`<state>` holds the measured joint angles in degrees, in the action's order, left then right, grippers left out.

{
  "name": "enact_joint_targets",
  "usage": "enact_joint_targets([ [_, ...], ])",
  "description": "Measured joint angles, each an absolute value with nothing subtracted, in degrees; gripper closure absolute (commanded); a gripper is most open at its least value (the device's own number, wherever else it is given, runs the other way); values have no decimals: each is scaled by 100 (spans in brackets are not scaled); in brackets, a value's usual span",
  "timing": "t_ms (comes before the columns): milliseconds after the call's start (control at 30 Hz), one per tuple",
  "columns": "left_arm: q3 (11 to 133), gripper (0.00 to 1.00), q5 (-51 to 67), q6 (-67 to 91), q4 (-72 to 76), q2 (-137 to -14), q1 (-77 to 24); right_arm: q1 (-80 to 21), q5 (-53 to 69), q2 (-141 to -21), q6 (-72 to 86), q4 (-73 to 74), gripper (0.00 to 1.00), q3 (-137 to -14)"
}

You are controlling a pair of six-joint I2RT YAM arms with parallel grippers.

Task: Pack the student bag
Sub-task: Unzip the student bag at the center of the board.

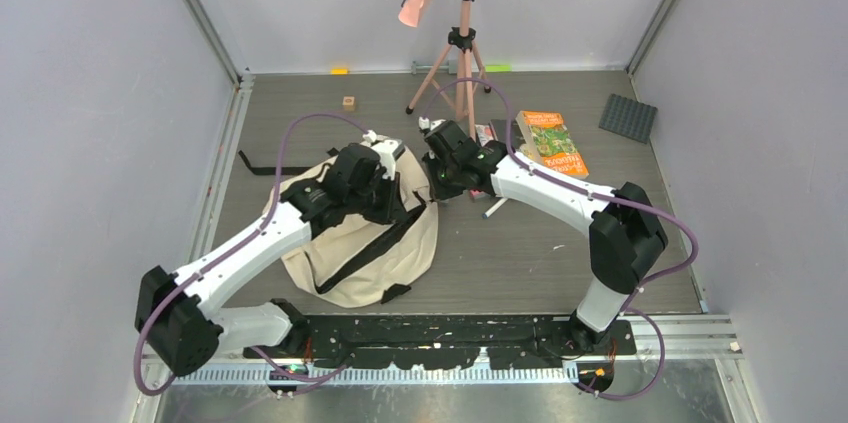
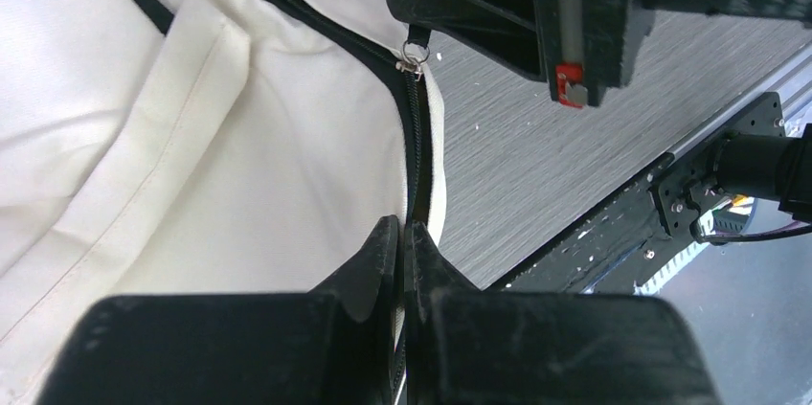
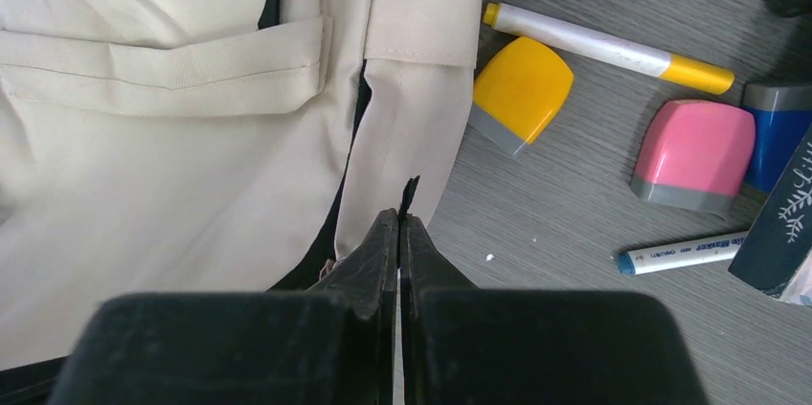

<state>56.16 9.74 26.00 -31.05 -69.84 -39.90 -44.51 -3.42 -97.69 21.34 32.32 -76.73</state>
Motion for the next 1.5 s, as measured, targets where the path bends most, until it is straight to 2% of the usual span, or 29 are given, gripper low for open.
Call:
enact_joint_targets([
  [500,5671,100,598,2589,-4088,-5867,-3990,-4563,-443,-9854,2257,3083,99,-7832],
  [1033,6746,100,268,2204,-4845,-6156,-3990,-4532,-904,-10562,2171,3079,99,-8512],
  [1333,6825,100,263,2147,-4860,-6431,-3844,-4525,-943,-11120,2001,3070,99,-9037],
  [1400,6825,100,296,2108,-4842,-6499,-3697,-4510,-985,-11181,1968,3081,89,-9113],
  [1467,6827,100,397,2073,-4801,-6578,-3492,-4480,-1026,-11181,1951,3105,68,-9153],
  [1500,6834,100,445,2067,-4781,-6624,-3387,-4453,-1085,-11181,1918,3127,63,-9190],
])
